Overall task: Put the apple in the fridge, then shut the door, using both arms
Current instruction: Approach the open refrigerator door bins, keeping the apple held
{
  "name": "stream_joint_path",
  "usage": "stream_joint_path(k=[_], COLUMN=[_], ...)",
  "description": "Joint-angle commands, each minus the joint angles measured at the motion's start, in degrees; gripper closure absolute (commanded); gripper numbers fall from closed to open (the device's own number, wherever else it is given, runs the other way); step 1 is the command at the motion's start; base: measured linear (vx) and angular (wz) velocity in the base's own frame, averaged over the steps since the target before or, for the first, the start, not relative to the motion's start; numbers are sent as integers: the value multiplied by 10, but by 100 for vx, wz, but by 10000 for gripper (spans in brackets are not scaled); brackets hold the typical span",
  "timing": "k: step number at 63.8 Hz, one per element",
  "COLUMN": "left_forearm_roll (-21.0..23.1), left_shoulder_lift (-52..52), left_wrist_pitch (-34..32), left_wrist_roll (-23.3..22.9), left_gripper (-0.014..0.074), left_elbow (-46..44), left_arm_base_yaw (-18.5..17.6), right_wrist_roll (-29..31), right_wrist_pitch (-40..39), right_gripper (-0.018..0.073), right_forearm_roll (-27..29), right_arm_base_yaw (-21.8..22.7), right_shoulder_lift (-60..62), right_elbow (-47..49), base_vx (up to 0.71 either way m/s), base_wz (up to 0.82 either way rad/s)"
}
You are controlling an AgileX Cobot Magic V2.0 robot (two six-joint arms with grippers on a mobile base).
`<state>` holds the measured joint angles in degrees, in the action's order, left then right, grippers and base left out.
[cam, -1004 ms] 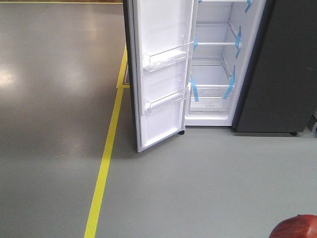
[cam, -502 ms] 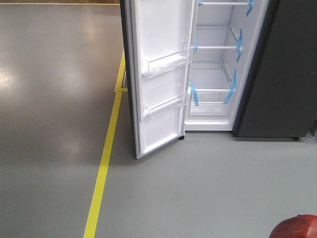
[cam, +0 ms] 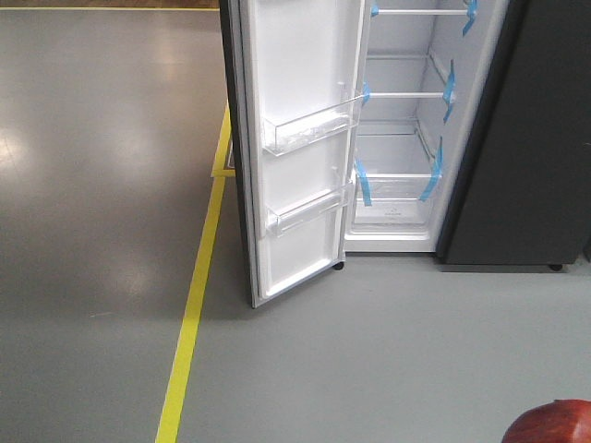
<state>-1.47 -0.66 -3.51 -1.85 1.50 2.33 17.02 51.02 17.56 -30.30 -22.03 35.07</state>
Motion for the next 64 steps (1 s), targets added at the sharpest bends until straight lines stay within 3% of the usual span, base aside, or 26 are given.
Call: stream_joint_path(k=[1, 64], left_forearm_roll=[2, 2], left_shoulder_lift=[-9, -9], left_wrist_pitch=[-39, -39], left_wrist_roll=[-6, -6], left_gripper=[603, 603], left_elbow=[12, 12], left_arm_base_yaw=[-1, -1], right_wrist_roll=[5, 5], right_wrist_pitch=[-41, -41], right_gripper=[172, 172], right_forearm_roll=[10, 10], right_arm_base_yaw=[0, 0], right_shoulder_lift=[-4, -4], right_elbow=[16, 16], base_vx=[10, 11], base_wz=[0, 0])
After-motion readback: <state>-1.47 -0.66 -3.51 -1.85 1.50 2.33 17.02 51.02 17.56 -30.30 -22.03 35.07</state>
